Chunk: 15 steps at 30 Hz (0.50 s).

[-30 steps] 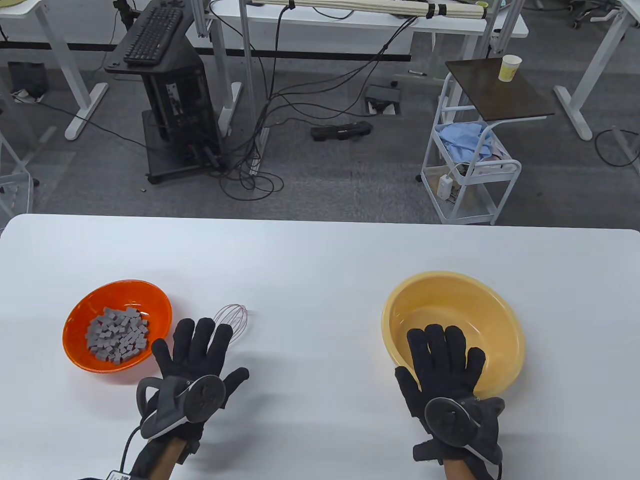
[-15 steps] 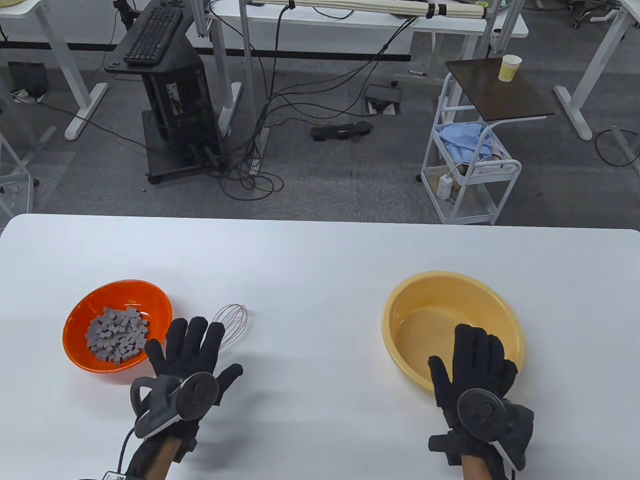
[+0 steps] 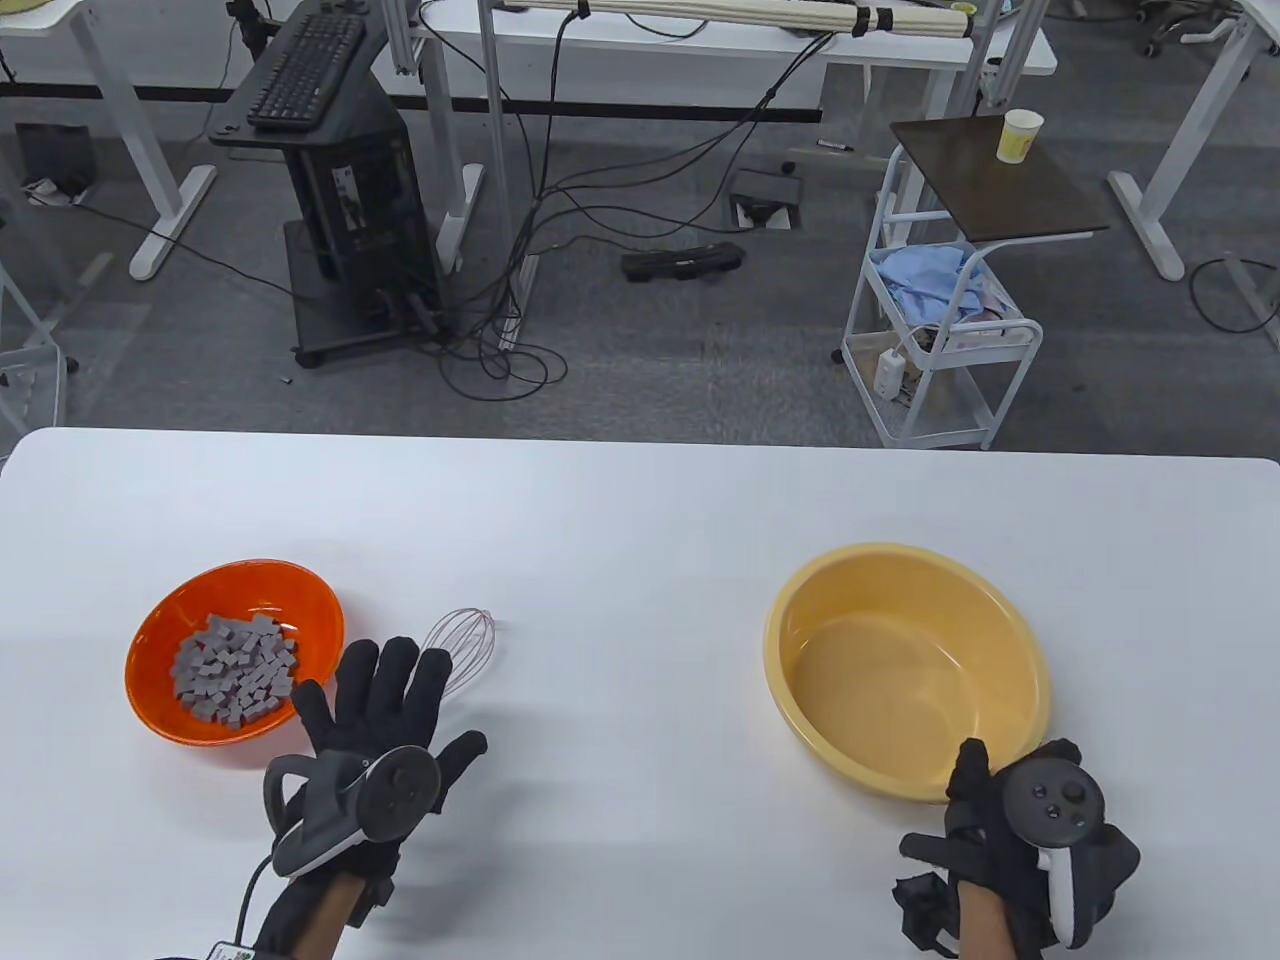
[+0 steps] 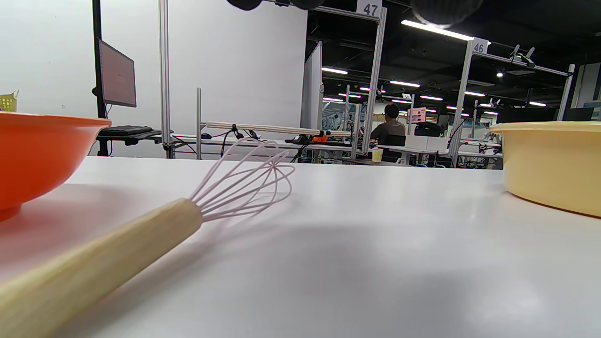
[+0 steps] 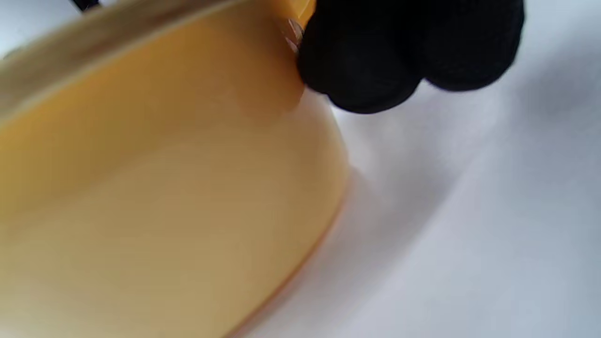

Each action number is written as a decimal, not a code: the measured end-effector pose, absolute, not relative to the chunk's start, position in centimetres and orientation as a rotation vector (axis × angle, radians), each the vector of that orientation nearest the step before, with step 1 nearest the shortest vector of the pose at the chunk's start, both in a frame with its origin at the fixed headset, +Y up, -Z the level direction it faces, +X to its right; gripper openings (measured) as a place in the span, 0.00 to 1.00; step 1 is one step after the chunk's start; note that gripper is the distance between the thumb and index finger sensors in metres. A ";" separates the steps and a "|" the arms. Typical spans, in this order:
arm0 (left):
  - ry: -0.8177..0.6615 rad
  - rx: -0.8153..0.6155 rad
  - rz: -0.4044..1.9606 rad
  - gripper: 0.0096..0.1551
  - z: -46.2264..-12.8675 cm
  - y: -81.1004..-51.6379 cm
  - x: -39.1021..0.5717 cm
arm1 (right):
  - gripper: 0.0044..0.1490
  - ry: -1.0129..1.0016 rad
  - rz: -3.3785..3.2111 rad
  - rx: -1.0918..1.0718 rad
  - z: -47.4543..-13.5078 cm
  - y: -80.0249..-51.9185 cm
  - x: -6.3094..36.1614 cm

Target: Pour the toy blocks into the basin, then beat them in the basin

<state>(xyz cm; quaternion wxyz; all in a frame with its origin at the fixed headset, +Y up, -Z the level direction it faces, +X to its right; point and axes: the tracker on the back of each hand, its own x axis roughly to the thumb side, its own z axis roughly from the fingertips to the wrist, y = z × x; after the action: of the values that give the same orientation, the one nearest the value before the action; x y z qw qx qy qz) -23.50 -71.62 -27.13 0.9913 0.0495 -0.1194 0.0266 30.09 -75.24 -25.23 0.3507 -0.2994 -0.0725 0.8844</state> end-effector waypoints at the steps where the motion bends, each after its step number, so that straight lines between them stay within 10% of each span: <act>1: -0.239 0.100 0.053 0.48 -27.1 -71.6 -23.5 | 0.49 -0.208 2.281 -0.777 -25.2 -75.3 30.1; 15: -0.231 0.110 0.058 0.48 -27.1 -71.6 -23.6 | 0.45 -0.270 2.136 -0.462 -25.4 -72.8 26.1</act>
<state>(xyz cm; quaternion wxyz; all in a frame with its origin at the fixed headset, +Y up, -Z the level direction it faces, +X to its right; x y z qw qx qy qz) -23.59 -71.56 -27.13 0.9914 0.0550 -0.1153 0.0288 26.07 -72.77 -25.35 0.4528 -0.1872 -0.1093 0.8648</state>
